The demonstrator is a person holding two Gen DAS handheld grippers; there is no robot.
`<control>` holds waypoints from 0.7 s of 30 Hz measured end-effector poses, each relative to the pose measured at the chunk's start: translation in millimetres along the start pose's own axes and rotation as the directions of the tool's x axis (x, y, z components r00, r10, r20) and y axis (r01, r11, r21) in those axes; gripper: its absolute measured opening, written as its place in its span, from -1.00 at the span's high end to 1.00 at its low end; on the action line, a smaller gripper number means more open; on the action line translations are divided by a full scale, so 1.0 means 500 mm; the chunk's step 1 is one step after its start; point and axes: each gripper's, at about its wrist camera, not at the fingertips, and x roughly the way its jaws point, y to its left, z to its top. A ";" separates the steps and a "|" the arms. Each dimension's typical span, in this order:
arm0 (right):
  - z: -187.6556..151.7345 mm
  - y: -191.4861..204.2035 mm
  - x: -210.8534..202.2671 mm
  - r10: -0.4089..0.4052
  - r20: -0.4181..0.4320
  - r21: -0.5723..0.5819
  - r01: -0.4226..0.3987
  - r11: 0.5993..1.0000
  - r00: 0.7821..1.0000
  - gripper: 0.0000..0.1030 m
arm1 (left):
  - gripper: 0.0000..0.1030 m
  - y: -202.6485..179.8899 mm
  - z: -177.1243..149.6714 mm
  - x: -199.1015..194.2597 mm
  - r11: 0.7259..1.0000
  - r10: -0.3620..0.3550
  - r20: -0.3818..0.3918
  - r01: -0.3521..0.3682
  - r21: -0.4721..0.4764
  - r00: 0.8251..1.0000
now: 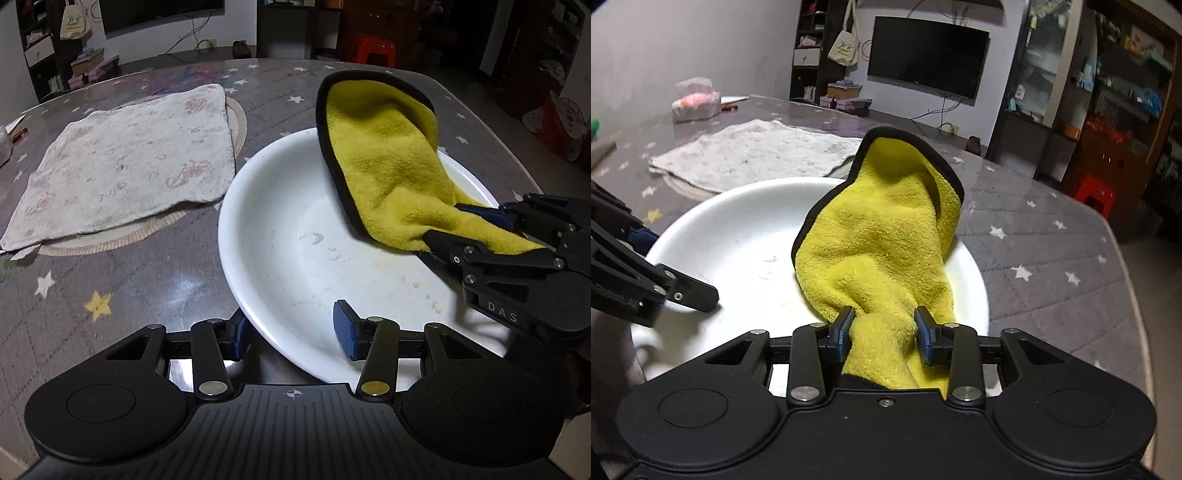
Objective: Clean bowl
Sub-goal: 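Press the cloth into the bowl with the right tool while the left tool holds the rim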
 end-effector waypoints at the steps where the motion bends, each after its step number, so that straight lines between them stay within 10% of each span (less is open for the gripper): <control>1: -0.001 0.000 -0.002 -0.002 -0.001 -0.009 0.002 1.000 1.000 0.29 | 0.06 -0.003 -0.002 -0.002 1.000 0.002 -0.001 -0.002 -0.002 1.000; 21: -0.004 0.035 -0.044 0.221 -0.013 0.206 -0.214 0.955 0.975 0.29 | 0.26 0.005 0.036 0.024 1.000 0.030 0.040 -0.030 0.004 0.999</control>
